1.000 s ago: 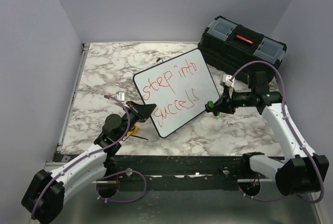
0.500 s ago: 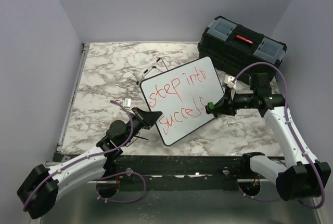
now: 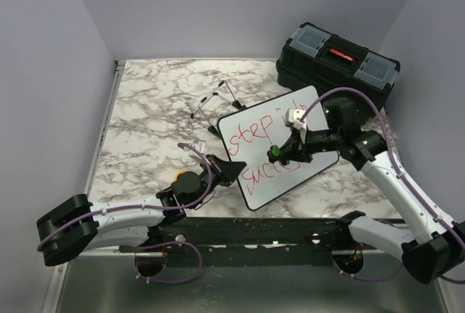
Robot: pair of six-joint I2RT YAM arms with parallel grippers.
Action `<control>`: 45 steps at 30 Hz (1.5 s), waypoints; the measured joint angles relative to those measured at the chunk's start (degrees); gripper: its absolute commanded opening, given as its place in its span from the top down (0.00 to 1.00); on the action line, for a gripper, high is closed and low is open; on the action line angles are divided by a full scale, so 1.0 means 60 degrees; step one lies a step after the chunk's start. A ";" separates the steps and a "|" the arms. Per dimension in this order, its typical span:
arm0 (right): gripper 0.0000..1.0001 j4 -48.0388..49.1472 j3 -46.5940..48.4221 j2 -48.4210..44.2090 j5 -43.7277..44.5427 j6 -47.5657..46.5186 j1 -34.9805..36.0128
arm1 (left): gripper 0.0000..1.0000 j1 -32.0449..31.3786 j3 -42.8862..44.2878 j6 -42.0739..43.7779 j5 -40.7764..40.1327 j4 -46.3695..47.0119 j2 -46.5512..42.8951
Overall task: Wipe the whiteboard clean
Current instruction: Erase the whiteboard at the center of the board.
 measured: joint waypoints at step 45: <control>0.99 0.2120 -0.0827 0.0612 0.3249 0.0259 0.3162 | 1.00 -0.1035 0.1005 0.0109 -0.1082 0.1351 0.2353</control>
